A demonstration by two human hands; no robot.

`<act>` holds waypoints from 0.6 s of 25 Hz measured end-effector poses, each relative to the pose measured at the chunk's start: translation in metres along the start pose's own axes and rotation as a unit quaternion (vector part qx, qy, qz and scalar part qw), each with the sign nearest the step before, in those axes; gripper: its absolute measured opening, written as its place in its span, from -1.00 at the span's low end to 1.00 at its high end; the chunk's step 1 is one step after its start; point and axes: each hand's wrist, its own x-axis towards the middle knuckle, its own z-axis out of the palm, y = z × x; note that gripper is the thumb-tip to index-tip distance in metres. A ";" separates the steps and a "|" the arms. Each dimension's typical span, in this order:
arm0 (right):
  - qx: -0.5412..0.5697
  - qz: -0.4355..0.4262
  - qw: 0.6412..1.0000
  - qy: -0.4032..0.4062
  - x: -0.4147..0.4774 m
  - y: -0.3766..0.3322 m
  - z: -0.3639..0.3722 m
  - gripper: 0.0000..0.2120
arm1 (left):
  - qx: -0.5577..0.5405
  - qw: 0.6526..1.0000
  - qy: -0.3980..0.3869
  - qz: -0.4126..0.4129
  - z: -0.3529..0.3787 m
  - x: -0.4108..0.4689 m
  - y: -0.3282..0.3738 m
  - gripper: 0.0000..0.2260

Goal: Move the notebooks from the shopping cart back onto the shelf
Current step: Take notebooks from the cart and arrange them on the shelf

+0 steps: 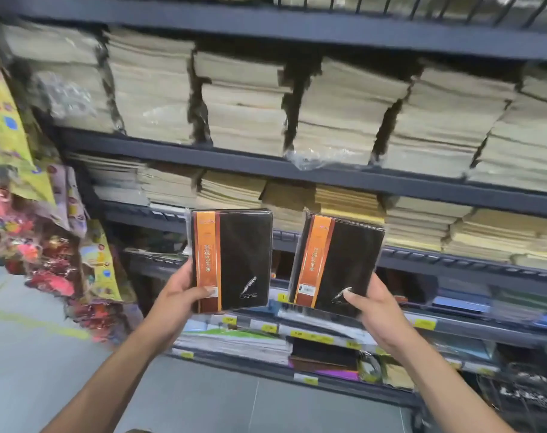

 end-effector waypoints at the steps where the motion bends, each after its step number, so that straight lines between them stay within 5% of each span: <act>1: 0.009 -0.005 1.000 0.006 0.005 0.019 0.003 -0.47 | -0.005 1.000 -0.002 0.007 -0.001 0.006 -0.015 -0.45; 8: 0.016 -0.054 0.998 0.006 0.045 0.154 0.024 -0.46 | -0.021 0.996 -0.047 0.076 -0.021 0.053 -0.144 -0.35; 15: -0.020 -0.100 0.995 -0.017 0.060 0.214 0.034 -0.45 | -0.025 0.991 -0.057 0.118 -0.030 0.083 -0.219 -0.45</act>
